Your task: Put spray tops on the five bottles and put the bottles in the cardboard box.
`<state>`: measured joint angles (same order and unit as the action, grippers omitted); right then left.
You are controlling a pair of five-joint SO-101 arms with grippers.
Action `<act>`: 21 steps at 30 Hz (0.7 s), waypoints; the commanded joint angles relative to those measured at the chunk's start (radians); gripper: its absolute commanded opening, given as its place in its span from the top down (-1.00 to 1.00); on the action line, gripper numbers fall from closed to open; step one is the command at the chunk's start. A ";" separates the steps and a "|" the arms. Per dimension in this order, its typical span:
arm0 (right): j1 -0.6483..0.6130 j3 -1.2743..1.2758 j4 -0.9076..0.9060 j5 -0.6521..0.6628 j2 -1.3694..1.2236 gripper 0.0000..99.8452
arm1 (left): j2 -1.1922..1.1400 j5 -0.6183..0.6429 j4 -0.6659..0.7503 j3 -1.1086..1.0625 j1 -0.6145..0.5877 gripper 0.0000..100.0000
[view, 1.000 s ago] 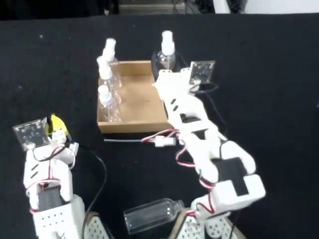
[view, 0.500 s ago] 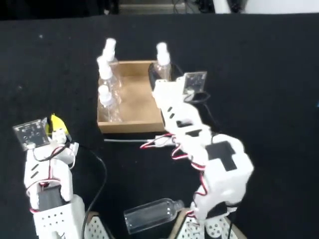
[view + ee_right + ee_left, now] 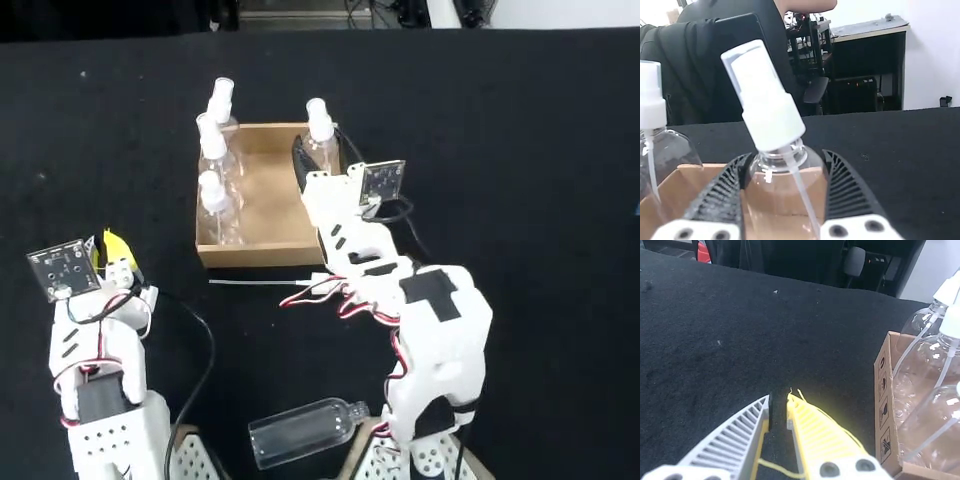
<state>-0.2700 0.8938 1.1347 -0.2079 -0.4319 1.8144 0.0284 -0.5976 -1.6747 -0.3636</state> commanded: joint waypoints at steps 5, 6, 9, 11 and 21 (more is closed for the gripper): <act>-0.014 -0.070 0.026 0.009 0.002 0.97 | 0.009 -0.008 -0.003 -0.024 -0.010 0.88; -0.014 -0.070 0.026 0.009 0.002 0.97 | 0.009 -0.008 -0.003 -0.024 -0.010 0.88; -0.014 -0.070 0.026 0.009 0.002 0.88 | 0.009 -0.008 -0.003 -0.024 -0.010 0.88; -0.025 -0.070 0.026 0.009 0.002 0.74 | 0.009 -0.008 -0.003 -0.024 -0.010 0.88; -0.064 -0.062 0.023 0.011 -0.002 0.58 | 0.009 -0.008 -0.003 -0.024 -0.010 0.88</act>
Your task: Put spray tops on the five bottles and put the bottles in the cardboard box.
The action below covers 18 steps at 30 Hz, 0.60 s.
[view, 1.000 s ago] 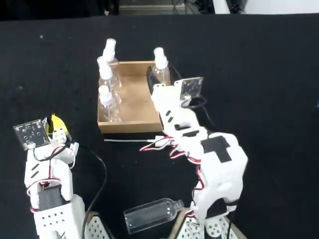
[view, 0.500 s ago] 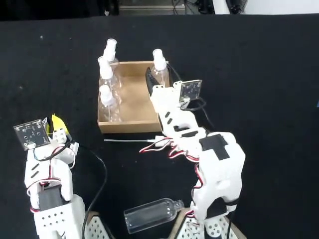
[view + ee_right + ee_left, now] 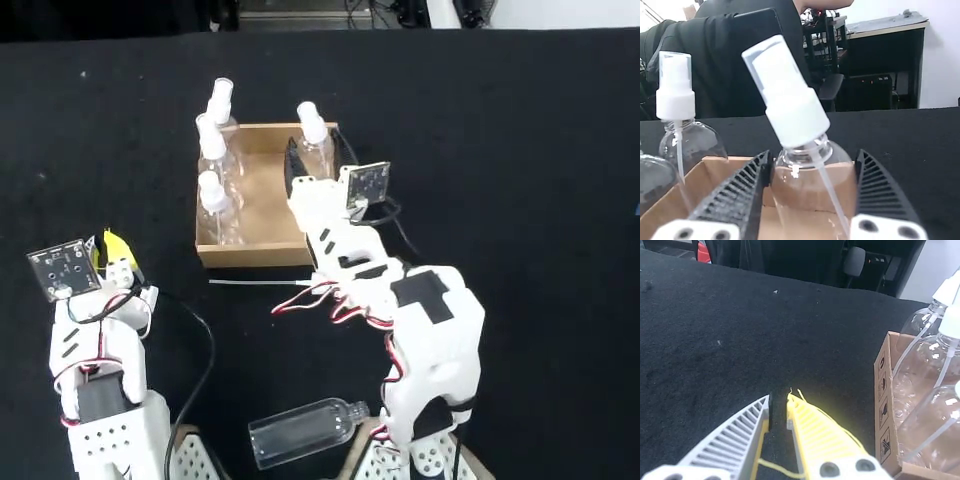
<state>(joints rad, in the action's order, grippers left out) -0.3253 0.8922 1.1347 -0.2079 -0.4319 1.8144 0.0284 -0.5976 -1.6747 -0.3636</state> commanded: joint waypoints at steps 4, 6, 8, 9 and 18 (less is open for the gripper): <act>-0.006 -0.059 0.023 0.011 -0.001 0.57 | 0.009 -0.008 -0.003 -0.024 -0.010 0.88; -0.008 -0.059 0.023 0.026 0.001 0.57 | 0.009 -0.008 -0.003 -0.024 -0.010 0.88; -0.011 -0.058 0.026 0.068 -0.002 0.57 | 0.009 -0.008 -0.003 -0.024 -0.010 0.88; -0.011 -0.058 0.026 0.074 -0.004 0.57 | 0.009 -0.008 -0.003 -0.024 -0.010 0.88; -0.012 -0.058 0.028 0.078 -0.002 0.54 | 0.009 -0.008 -0.003 -0.024 -0.010 0.88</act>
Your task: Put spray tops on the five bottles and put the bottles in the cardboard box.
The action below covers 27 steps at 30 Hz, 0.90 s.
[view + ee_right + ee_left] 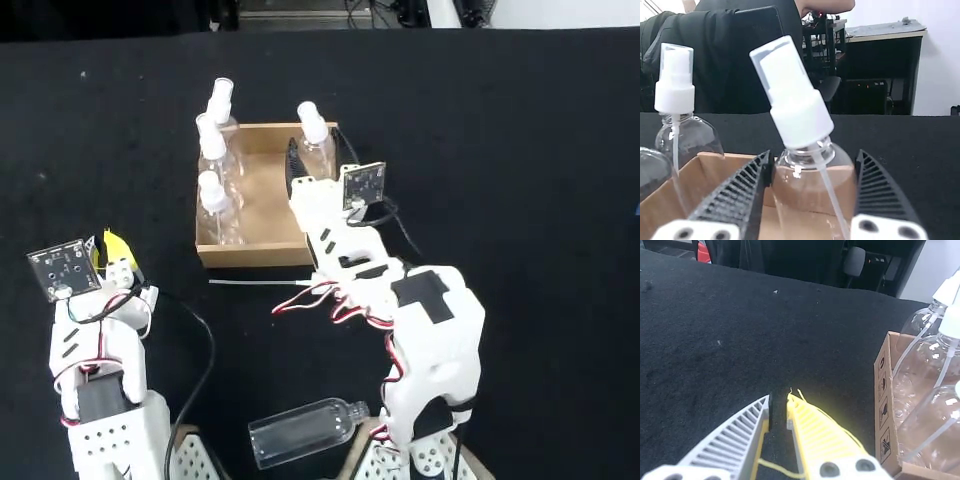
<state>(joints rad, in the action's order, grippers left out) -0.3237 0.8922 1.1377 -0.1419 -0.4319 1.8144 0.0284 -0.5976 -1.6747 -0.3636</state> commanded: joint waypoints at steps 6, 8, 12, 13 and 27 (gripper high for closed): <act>-0.014 -0.058 0.018 0.012 -0.002 0.34 | 0.009 -0.008 -0.003 -0.024 -0.010 0.88; -0.014 -0.045 0.025 0.012 0.002 0.37 | 0.009 -0.008 -0.003 -0.024 -0.010 0.88; -0.015 -0.030 0.061 0.011 0.004 0.39 | 0.009 -0.008 -0.003 -0.024 -0.010 0.88; -0.015 -0.018 0.089 0.011 0.004 0.39 | 0.009 -0.008 -0.003 -0.024 -0.010 0.88; -0.049 0.179 0.150 0.011 0.166 0.39 | 0.009 -0.008 -0.003 -0.024 -0.010 0.88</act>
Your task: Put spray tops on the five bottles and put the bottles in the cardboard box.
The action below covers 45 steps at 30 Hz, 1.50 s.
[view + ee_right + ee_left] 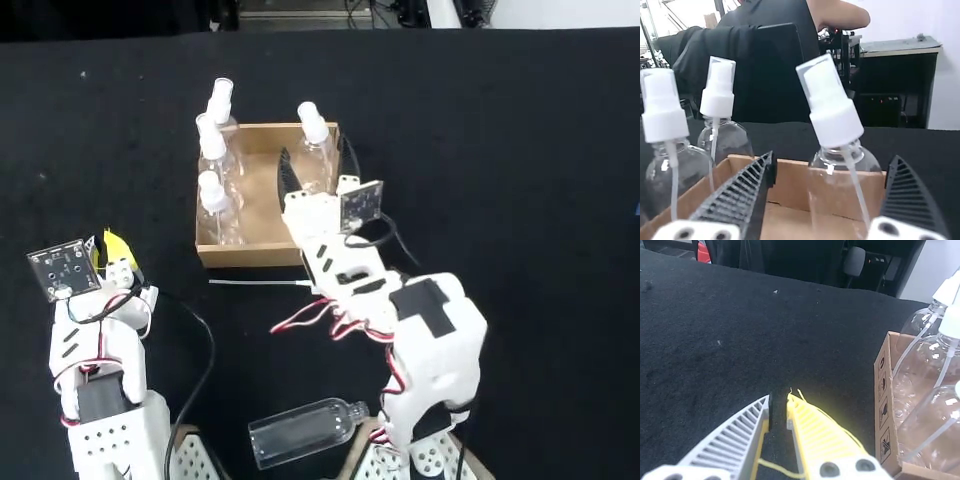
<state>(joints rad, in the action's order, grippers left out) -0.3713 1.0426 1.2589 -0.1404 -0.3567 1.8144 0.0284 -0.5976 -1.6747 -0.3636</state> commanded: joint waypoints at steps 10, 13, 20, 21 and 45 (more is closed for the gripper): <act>-0.002 0.180 0.028 0.011 0.294 0.39 | 0.009 -0.008 -0.003 -0.024 -0.010 0.88; 0.015 0.240 0.028 0.011 0.360 0.39 | 0.009 -0.008 -0.005 -0.024 -0.010 0.88; 0.114 0.384 0.026 0.005 0.559 0.39 | 0.009 -0.008 -0.005 -0.024 -0.008 0.88; 0.120 0.400 0.011 0.005 0.587 0.39 | 0.009 -0.008 -0.005 -0.024 -0.008 0.88; 0.377 0.239 -1.602 0.009 1.641 0.91 | 0.009 -0.002 -0.040 -0.024 -0.002 0.88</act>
<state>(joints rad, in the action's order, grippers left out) -0.0199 1.4216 0.0299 -0.1404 1.1776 1.8144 0.0284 -0.6314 -1.6763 -0.3636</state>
